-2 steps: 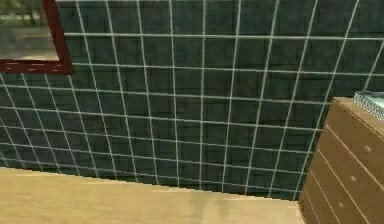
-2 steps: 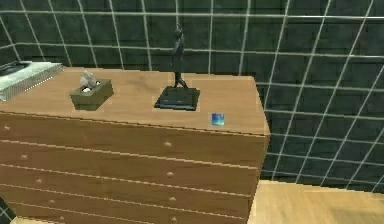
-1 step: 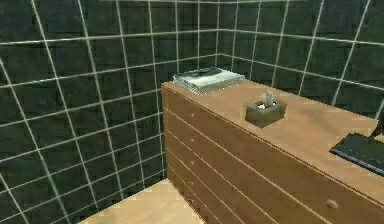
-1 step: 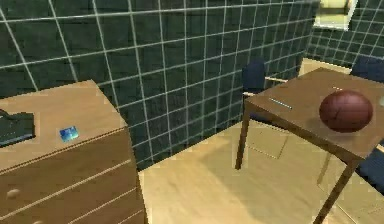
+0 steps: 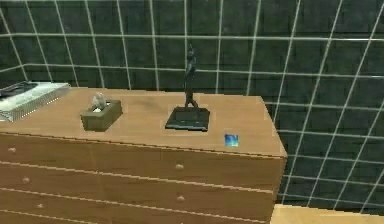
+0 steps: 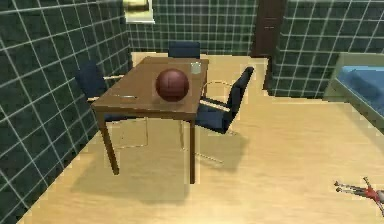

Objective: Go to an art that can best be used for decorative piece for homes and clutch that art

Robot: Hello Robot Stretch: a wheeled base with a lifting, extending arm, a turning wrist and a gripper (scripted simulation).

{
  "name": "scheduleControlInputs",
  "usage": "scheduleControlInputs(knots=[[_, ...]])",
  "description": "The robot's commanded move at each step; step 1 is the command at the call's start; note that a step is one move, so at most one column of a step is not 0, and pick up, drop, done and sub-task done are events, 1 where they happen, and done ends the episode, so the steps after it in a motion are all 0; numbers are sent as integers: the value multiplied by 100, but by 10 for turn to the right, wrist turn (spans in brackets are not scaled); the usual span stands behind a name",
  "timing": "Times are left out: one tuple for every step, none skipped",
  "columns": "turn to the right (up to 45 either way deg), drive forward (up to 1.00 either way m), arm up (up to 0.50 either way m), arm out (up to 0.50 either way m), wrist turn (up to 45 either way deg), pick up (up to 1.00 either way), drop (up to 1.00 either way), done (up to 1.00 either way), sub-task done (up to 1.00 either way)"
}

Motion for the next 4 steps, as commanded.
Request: scheduleControlInputs(knots=[[330, 0, 0, 0, 0, 0, 0, 0, 0], [0, 50, 0, 0, 0, 0, 0, 0, 0], [-450, 0, 0, 0, 0, 0, 0, 0, 0], [-450, 0, 0, 0, 0, 0, 0, 0, 0]])
